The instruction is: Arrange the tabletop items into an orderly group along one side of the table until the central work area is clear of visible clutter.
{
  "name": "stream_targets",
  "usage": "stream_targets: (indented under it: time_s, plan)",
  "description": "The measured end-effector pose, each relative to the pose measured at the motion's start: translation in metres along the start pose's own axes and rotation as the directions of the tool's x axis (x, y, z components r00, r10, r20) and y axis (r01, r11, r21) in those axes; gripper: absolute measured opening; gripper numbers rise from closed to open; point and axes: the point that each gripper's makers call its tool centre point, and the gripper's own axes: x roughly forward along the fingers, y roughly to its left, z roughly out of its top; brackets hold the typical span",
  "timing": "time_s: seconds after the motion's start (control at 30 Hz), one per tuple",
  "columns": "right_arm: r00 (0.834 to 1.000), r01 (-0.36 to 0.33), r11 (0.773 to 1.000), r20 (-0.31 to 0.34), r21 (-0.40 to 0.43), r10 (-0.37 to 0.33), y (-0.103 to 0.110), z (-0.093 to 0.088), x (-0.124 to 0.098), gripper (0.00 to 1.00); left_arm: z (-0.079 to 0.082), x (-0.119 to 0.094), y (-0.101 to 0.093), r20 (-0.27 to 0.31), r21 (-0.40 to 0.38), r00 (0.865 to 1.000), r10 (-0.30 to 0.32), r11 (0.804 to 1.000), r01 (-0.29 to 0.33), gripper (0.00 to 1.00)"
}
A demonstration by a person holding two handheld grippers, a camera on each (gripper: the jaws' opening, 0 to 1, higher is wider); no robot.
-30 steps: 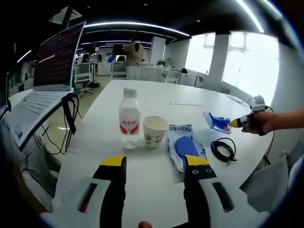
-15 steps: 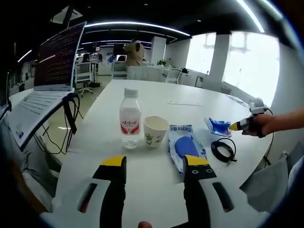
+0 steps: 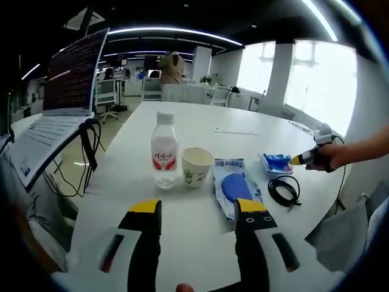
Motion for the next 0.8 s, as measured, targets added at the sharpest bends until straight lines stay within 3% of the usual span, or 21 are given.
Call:
stream_targets:
  time_s: [0.23, 0.8]
  plan:
    - [0.999, 0.008, 0.995, -0.034, -0.096, -0.011, -0.004, -0.004, 0.003, 0.00, -0.004, -0.002, 0.000, -0.007, -0.002, 1.000, 0.002, 1.000, -0.002, 0.48]
    - [0.999, 0.038, 0.995, -0.032, -0.091, -0.041, -0.016, 0.002, 0.006, 0.01, -0.007, -0.004, -0.002, -0.008, -0.011, 1.000, 0.001, 1.000, -0.001, 0.48]
